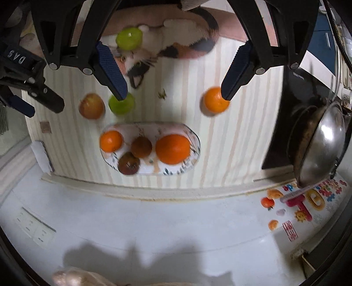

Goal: Organize fruits
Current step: 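Grasp a green apple with the left tool while the right tool grasps the red apple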

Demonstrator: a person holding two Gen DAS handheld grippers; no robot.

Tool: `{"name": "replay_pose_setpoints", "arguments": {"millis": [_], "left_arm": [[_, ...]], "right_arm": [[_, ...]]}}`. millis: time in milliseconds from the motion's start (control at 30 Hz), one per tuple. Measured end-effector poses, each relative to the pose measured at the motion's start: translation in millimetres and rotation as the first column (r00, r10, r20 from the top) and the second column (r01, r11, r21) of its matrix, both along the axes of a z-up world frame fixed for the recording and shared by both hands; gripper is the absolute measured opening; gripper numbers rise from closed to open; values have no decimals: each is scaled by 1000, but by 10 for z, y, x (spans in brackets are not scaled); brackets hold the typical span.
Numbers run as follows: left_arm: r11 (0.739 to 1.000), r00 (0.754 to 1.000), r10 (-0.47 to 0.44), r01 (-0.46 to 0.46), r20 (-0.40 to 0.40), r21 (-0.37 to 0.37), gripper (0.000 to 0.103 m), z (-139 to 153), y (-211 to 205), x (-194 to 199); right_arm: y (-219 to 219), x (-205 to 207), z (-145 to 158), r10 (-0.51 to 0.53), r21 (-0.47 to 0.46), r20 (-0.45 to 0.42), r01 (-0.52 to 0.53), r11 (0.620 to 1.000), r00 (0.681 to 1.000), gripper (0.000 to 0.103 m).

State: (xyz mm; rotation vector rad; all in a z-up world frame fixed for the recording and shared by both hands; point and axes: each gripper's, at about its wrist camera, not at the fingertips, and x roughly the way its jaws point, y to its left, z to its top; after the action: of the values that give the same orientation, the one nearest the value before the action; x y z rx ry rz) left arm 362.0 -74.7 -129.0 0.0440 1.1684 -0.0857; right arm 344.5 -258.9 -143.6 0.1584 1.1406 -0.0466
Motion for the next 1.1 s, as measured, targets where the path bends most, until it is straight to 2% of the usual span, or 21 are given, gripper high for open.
{"name": "replay_pose_setpoints", "arguments": {"millis": [133, 233, 367, 500, 567, 667, 733, 800, 867, 933, 967, 1000, 1100], "left_arm": [[998, 995, -47, 44, -87, -42, 87, -238, -94, -169], [995, 979, -89, 80, -183, -57, 87, -546, -240, -283], [990, 929, -132, 107, -345, -90, 87, -1069, -496, -409], [989, 868, -109, 43, -485, -144, 87, -1585, -664, -483], [988, 848, -83, 1, -523, -155, 85, -1777, -741, -481], [994, 856, -33, -23, -515, -102, 61, -1887, -812, -483], [995, 870, -6, -45, -493, -90, 61, -1870, -815, -492], [998, 883, 33, -58, -468, -39, 60, -1841, -790, -500], [997, 887, 66, -81, -457, -14, 60, -1831, -734, -478], [991, 887, 120, -130, -446, 9, 60, -1816, -622, -410], [989, 887, 137, -146, -440, 15, 60, -1806, -580, -385], [985, 887, 160, -169, -433, 19, 60, -1795, -523, -353], [971, 875, 218, -239, -433, 8, 60, -1793, -361, -264]], "right_arm": [[-74, -254, -46, -55, 37, -35, 56, 998, 998, 96], [-196, -386, -212, -86, 52, -78, 91, 995, 993, 96], [-392, -433, -477, -107, 74, -135, 117, 990, 985, 96], [-561, -332, -804, -89, 111, -199, 112, 987, 976, 96], [-608, -255, -959, -64, 127, -226, 95, 987, 972, 96], [-648, -87, -1198, -20, 161, -265, 65, 985, 964, 96], [-646, 53, -1324, 14, 170, -272, 34, 985, 962, 95], [-626, 201, -1431, 45, 178, -274, 4, 984, 961, 95], [-584, 362, -1528, 72, 173, -275, -24, 985, 959, 93], [-538, 518, -1629, 98, 161, -285, -53, 986, 954, 88], [-511, 585, -1676, 110, 164, -293, -63, 984, 950, 82], [-484, 657, -1752, 124, 165, -311, -75, 983, 942, 70], [-431, 756, -1847, 144, 156, -321, -97, 983, 936, 68]]}}
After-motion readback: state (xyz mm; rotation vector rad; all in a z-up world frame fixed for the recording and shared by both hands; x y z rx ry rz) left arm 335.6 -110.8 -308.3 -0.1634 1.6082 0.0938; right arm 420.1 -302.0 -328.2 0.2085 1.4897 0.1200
